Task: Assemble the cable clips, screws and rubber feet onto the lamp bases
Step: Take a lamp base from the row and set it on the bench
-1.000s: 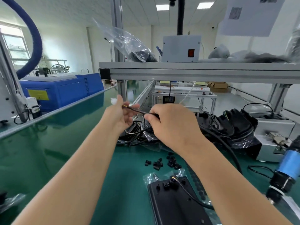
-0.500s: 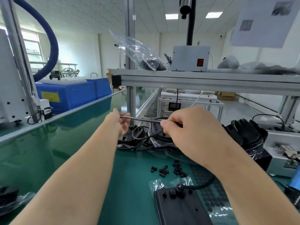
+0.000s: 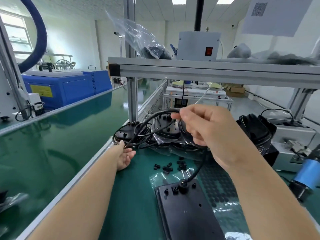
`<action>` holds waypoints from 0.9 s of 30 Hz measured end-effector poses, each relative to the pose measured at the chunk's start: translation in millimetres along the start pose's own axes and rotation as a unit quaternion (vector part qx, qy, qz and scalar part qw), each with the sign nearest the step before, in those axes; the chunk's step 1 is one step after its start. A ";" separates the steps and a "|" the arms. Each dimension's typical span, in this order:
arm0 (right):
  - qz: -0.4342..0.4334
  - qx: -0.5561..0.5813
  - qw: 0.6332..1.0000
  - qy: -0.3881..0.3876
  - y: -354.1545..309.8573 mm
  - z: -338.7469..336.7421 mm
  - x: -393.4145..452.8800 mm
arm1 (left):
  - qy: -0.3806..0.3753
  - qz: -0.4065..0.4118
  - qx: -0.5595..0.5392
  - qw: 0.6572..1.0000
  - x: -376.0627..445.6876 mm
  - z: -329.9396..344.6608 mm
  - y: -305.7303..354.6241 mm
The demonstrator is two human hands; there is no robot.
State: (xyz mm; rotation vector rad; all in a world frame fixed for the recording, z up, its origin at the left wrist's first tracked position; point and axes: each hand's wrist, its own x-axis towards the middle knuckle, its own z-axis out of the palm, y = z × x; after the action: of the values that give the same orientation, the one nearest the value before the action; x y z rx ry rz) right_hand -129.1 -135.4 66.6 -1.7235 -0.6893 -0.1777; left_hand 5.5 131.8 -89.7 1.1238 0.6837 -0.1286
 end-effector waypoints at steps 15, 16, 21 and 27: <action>-0.005 -0.212 0.934 -0.288 48.1 82.5 -69.8 | -0.064 0.161 0.512 0.841 -48.5 -23.6 -15.8; 0.008 -0.204 0.940 -0.272 52.8 75.8 -68.0 | -0.033 0.185 0.552 0.813 -51.3 -26.2 -17.5; 0.069 -0.298 0.942 -0.135 100.7 10.2 -43.1 | 0.144 0.267 0.720 0.625 -72.6 -26.8 -36.3; 0.153 -0.345 0.913 -0.156 140.0 -6.4 -62.7 | 0.079 0.527 0.643 0.551 -79.3 10.4 -62.0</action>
State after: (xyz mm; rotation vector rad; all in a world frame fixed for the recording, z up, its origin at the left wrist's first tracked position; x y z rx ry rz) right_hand -104.0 -179.1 -78.4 -2.5566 -0.6095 0.0951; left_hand -79.1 76.2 -91.1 2.8483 -0.2236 0.6497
